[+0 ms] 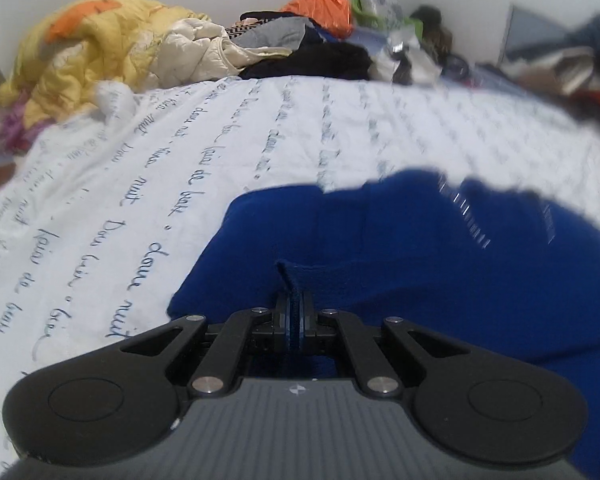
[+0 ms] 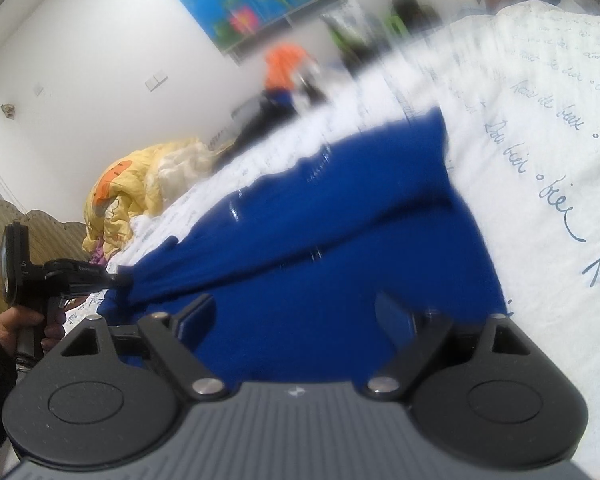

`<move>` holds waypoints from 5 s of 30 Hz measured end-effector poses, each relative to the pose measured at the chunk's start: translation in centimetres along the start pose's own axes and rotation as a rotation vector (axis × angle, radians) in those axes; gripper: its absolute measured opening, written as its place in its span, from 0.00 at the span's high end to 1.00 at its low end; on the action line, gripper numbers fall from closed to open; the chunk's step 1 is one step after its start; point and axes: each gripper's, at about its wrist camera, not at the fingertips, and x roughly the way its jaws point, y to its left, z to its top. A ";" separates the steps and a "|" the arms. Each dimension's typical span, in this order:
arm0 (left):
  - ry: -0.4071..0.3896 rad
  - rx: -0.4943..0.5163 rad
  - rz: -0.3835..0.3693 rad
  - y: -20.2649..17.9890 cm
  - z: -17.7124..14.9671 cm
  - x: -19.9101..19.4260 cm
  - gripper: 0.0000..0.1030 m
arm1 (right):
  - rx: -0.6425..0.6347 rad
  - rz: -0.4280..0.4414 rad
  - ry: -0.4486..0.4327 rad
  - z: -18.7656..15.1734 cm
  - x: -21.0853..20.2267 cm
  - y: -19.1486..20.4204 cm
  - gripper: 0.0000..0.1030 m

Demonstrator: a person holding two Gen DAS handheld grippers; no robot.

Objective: Fold small clothes

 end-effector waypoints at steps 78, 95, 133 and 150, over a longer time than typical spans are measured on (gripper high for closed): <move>-0.163 -0.160 -0.519 -6.4 -9.5 -4.2 0.08 | 0.517 0.256 0.233 11.7 9.2 -6.7 0.00; -0.165 -0.200 -0.550 -6.1 -9.5 -3.4 0.01 | 0.727 0.254 0.395 11.3 10.8 -4.3 0.00; -0.092 -0.394 -0.327 3.2 1.2 1.4 0.11 | 0.145 -0.303 0.086 16.4 10.1 -9.0 0.09; -0.139 0.003 -0.067 -0.5 0.6 5.0 0.89 | -0.036 -0.328 0.035 14.7 13.9 -8.0 0.91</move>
